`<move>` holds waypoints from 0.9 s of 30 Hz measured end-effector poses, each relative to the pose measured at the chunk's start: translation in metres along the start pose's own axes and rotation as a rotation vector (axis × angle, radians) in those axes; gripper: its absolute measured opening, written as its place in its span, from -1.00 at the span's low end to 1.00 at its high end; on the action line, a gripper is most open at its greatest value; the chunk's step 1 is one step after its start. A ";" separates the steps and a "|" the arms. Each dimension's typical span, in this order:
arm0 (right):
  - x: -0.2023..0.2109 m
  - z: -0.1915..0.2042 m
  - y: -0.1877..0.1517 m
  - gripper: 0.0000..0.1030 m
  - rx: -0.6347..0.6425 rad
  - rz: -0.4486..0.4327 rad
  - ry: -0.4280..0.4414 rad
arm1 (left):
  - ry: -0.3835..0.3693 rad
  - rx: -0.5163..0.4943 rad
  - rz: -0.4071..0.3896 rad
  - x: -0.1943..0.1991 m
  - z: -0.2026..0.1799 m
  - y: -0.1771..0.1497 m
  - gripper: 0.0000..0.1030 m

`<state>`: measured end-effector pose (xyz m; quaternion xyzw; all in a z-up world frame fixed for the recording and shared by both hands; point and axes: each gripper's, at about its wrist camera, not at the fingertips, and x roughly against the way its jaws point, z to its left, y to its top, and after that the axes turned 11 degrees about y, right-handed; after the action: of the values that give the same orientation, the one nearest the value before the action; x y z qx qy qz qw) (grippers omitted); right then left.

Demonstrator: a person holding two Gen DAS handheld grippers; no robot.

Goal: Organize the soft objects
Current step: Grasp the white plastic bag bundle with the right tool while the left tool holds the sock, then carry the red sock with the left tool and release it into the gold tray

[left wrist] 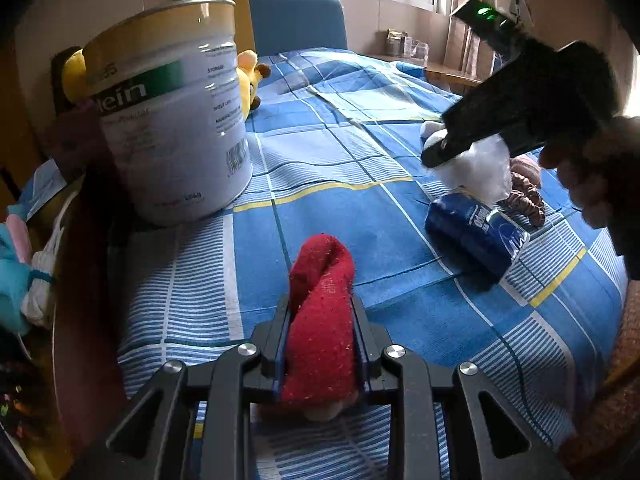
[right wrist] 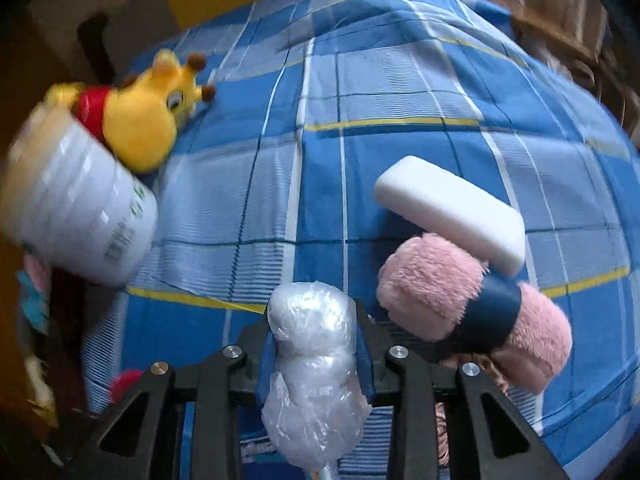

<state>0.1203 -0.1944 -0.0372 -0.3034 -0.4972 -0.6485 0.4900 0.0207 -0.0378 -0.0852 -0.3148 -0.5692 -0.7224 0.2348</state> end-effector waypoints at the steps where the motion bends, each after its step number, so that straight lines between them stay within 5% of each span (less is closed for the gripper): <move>1: -0.006 0.002 -0.001 -0.37 0.017 0.023 -0.017 | -0.002 0.000 0.000 0.000 0.000 0.000 -0.46; 5: -0.020 0.007 -0.002 -0.34 0.034 0.065 -0.067 | -0.013 0.007 0.002 0.001 0.002 0.000 -0.46; 19: -0.009 -0.008 -0.009 -0.24 -0.020 0.061 0.012 | -0.019 0.019 0.000 0.001 0.004 -0.001 -0.47; 27: -0.013 0.014 -0.019 -0.23 0.107 0.065 -0.082 | -0.020 0.023 0.014 0.000 0.004 0.001 -0.47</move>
<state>0.1058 -0.1768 -0.0507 -0.3190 -0.5406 -0.5918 0.5058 0.0225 -0.0346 -0.0837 -0.3233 -0.5775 -0.7110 0.2376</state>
